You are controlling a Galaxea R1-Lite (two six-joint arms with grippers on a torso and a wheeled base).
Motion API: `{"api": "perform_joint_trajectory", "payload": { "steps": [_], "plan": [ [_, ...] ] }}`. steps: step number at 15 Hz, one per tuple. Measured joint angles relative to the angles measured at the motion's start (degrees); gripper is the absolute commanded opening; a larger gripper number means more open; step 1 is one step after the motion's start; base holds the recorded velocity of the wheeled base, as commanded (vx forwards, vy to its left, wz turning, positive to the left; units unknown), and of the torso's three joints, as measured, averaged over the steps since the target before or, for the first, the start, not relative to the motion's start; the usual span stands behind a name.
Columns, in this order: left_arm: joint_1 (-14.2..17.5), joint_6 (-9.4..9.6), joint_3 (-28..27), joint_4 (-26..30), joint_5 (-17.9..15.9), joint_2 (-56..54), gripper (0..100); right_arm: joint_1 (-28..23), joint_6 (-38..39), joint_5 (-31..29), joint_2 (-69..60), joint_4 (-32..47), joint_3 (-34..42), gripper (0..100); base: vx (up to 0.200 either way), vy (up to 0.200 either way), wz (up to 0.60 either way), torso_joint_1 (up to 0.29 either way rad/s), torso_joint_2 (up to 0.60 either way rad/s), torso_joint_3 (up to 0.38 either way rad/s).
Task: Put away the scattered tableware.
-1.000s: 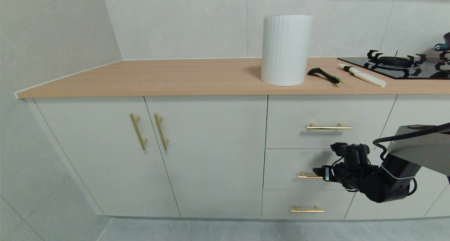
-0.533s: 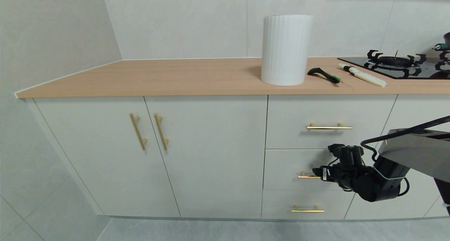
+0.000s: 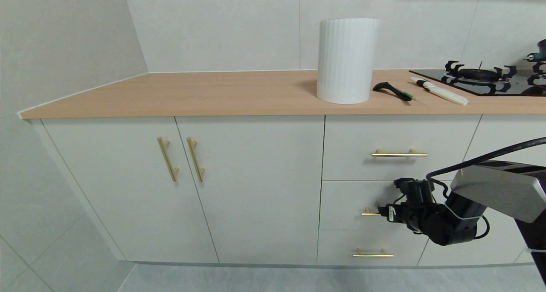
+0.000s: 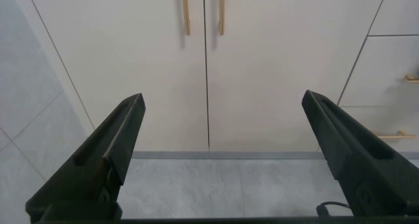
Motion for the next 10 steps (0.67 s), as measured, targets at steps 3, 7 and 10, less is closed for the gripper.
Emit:
{"api": "perform_joint_trajectory", "payload": {
  "steps": [3, 7, 10],
  "plan": [
    [0.0, -0.02, 0.0, 0.0, 0.0, 0.0, 100, 0.0, -0.8, -0.2, -0.2, 2.5, 0.2, 100, 0.000, 0.000, 0.00, 0.000, 0.00, 0.000],
    [0.0, 0.00, 0.0, 0.0, 0.0, 0.0, 100, 0.0, -1.0, -0.3, -0.8, 3.5, 1.2, 100, 0.000, 0.000, 0.00, 0.000, 0.00, 0.000],
    [0.0, 0.00, 0.0, 0.0, 0.0, 0.0, 100, 0.2, -1.2, -0.2, -2.4, 7.1, 2.7, 100, 0.000, 0.000, 0.00, 0.000, 0.00, 0.000]
  ]
}}
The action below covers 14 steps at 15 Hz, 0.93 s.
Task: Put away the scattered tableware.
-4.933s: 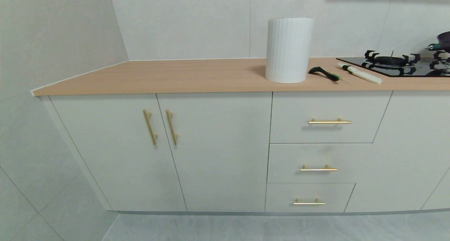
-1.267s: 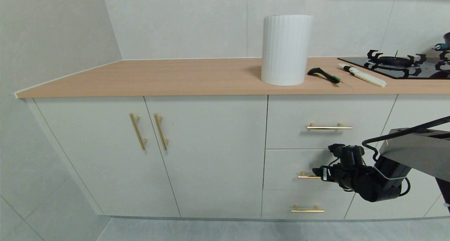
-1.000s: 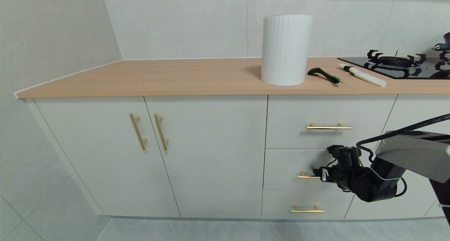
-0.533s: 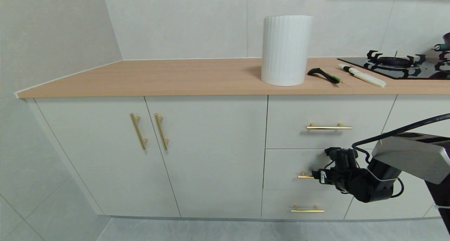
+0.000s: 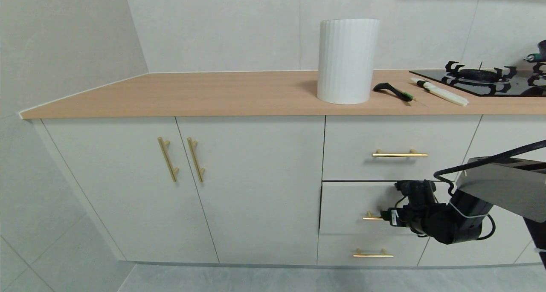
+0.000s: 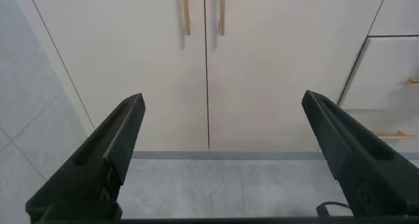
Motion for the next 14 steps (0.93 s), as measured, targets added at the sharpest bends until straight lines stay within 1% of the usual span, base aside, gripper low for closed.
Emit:
{"api": "perform_joint_trajectory", "payload": {
  "steps": [3, 6, 8, 10, 12, 14],
  "plan": [
    [0.0, 0.01, 0.0, 0.0, 0.0, 0.0, 100, 0.2, -0.5, 0.4, -3.8, 4.5, 3.1, 100, 0.000, 0.000, 0.00, 0.000, 0.00, 0.000],
    [0.0, 0.00, 0.0, 0.0, 0.0, 0.0, 100, 0.8, -1.5, 2.3, -12.9, 14.9, 6.1, 100, 0.000, 0.000, 0.00, 0.000, 0.00, 0.000],
    [0.0, 0.00, 0.0, 0.0, 0.0, 0.0, 100, 2.0, -1.5, 4.2, -21.9, 22.6, 7.0, 100, 0.000, 0.000, 0.00, 0.000, 0.00, 0.000],
    [0.0, 0.00, 0.0, 0.0, 0.0, 0.0, 100, 3.9, -1.4, 5.3, -31.1, 27.9, 7.5, 100, 0.000, 0.000, 0.00, 0.000, 0.00, 0.000],
    [0.0, 0.01, 0.0, 0.0, 0.0, 0.0, 100, 6.9, -1.1, 5.7, -37.9, 30.5, 8.1, 100, 0.000, 0.000, 0.00, 0.000, 0.00, 0.000],
    [0.0, 0.00, 0.0, 0.0, 0.0, 0.0, 100, 8.0, -1.0, 5.8, -40.2, 29.5, 8.4, 100, 0.000, 0.000, 0.00, 0.000, 0.00, 0.000]
  ]
}}
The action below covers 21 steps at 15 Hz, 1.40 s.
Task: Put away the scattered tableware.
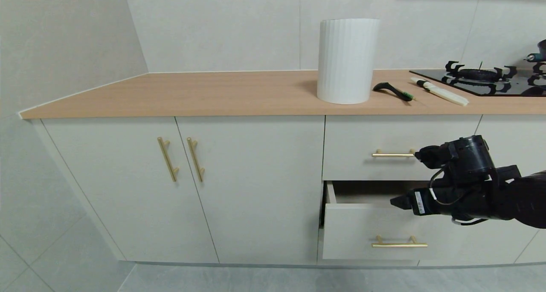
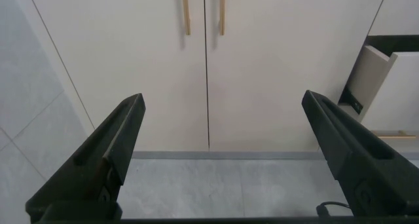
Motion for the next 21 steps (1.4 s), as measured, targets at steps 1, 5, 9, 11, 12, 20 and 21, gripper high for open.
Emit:
{"api": "perform_joint_trajectory", "payload": {
  "steps": [1, 5, 9, 11, 12, 20, 21],
  "plan": [
    [0.0, 0.00, 0.0, 0.0, 0.0, 0.0, 100, 0.1, 0.0, -0.1, 0.4, -1.7, 0.0, 100, 0.000, 0.000, 0.00, 0.000, 0.00, 0.000],
    [0.0, 0.00, 0.0, 0.0, 0.0, 0.0, 100, 0.0, 1.5, -3.9, 9.3, -18.0, 0.5, 100, 0.000, 0.000, 0.00, 0.000, 0.00, 0.000],
    [0.0, 0.00, 0.0, 0.0, 0.0, 0.0, 100, -1.2, 1.8, -6.0, 19.0, -28.9, 0.8, 100, 0.000, 0.000, 0.00, 0.000, 0.00, 0.000],
    [0.0, 0.00, 0.0, 0.0, 0.0, 0.0, 100, -1.6, 1.8, -6.0, 21.3, -29.2, 0.7, 100, 0.000, 0.000, 0.00, 0.000, 0.00, 0.000],
    [0.0, 0.00, 0.0, 0.0, 0.0, 0.0, 100, -1.7, 1.8, -6.0, 22.0, -29.5, 0.6, 100, 0.000, 0.000, 0.00, 0.000, 0.00, 0.000],
    [0.0, 0.00, 0.0, 0.0, 0.0, 0.0, 100, -1.7, 1.6, -5.4, 19.6, -20.7, 1.2, 100, 0.000, 0.000, 0.00, 0.000, 0.00, 0.000],
    [0.0, 0.00, 0.0, 0.0, 0.0, 0.0, 100, -1.7, 1.4, -5.3, 18.4, -17.9, 1.2, 100, 0.000, 0.000, 0.00, 0.000, 0.00, 0.000]
  ]
}}
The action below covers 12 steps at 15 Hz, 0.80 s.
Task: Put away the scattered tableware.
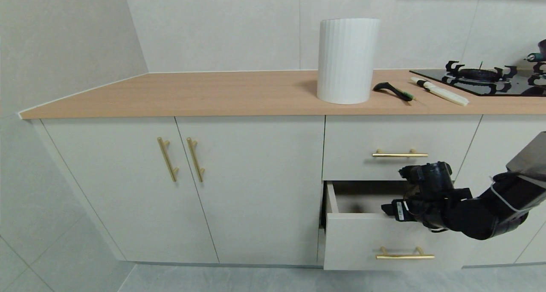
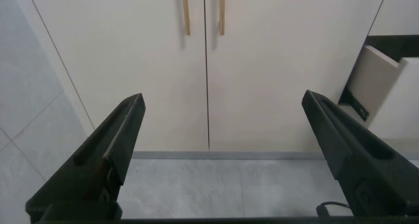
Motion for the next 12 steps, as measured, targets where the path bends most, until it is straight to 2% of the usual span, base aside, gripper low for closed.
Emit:
{"api": "perform_joint_trajectory", "payload": {
  "steps": [2, 5, 8, 12],
  "plan": [
    [0.0, 0.00, 0.0, 0.0, 0.0, 0.0, 100, 0.2, -0.4, 0.9, -2.5, 6.0, 0.0, 100, 0.000, 0.000, 0.00, 0.000, 0.00, 0.000],
    [0.0, 0.00, 0.0, 0.0, 0.0, 0.0, 100, 0.8, -5.5, 2.7, -7.2, 17.7, 0.5, 100, 0.000, 0.000, 0.00, 0.000, 0.00, 0.000],
    [0.0, 0.00, 0.0, 0.0, 0.0, 0.0, 100, 2.6, -6.7, 2.8, -10.7, 22.9, 1.3, 100, 0.000, 0.000, 0.00, 0.000, 0.00, 0.000],
    [0.0, 0.00, 0.0, 0.0, 0.0, 0.0, 100, 5.3, -11.9, 2.6, -16.1, 38.0, 1.6, 100, 0.000, 0.000, 0.00, 0.000, 0.00, 0.000]
  ]
}}
